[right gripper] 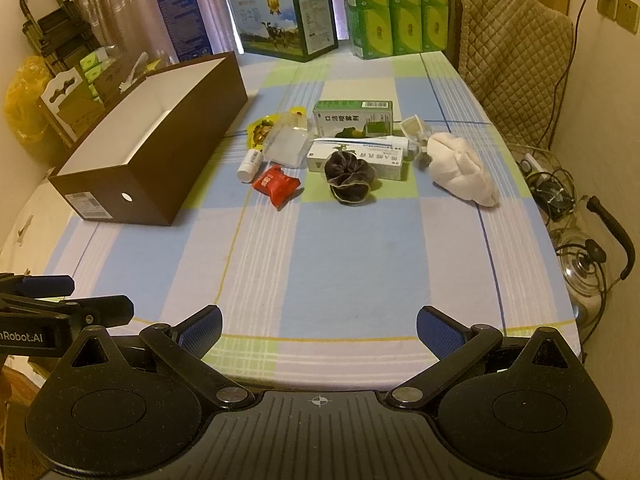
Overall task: Organize objects
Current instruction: 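Move both tools toward the items on the table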
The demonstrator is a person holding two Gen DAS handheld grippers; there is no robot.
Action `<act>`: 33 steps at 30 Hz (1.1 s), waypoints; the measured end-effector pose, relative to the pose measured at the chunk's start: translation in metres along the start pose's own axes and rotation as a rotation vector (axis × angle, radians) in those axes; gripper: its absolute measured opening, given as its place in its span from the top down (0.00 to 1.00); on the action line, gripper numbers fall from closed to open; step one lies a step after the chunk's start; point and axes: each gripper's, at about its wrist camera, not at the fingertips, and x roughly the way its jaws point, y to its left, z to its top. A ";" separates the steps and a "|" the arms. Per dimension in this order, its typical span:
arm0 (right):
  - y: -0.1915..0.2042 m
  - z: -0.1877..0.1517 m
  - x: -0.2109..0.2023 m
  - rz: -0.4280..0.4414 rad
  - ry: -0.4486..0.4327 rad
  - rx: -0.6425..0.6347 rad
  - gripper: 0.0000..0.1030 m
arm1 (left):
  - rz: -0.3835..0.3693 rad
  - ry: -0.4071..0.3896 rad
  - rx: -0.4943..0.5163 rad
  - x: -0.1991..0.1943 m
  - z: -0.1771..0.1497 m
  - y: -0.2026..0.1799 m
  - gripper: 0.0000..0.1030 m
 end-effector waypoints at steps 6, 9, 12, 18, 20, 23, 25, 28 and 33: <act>-0.002 0.001 0.002 -0.007 0.005 0.005 0.02 | -0.009 0.005 0.001 0.004 0.004 -0.003 0.01; -0.006 0.003 0.003 -0.007 0.008 0.011 0.02 | -0.011 0.007 0.002 0.007 0.007 -0.006 0.01; -0.011 0.007 0.006 -0.015 0.016 0.012 0.02 | -0.008 0.007 0.000 0.011 0.012 -0.008 0.01; -0.023 0.018 0.015 0.010 0.015 -0.001 0.02 | 0.007 0.008 -0.014 0.021 0.023 -0.014 0.01; -0.028 0.023 0.019 0.009 0.017 -0.009 0.02 | 0.013 0.011 -0.018 0.026 0.028 -0.017 0.01; -0.042 0.031 0.025 0.008 0.008 0.002 0.02 | 0.023 0.016 -0.021 0.035 0.036 -0.023 0.01; -0.056 0.039 0.028 0.001 -0.007 0.013 0.02 | 0.026 0.017 -0.022 0.042 0.042 -0.026 0.01; -0.077 0.050 0.034 -0.034 -0.038 0.011 0.02 | 0.029 0.016 -0.027 0.054 0.051 -0.033 0.01; -0.113 0.070 0.052 -0.067 -0.076 0.000 0.10 | 0.044 0.021 -0.028 0.079 0.067 -0.044 0.01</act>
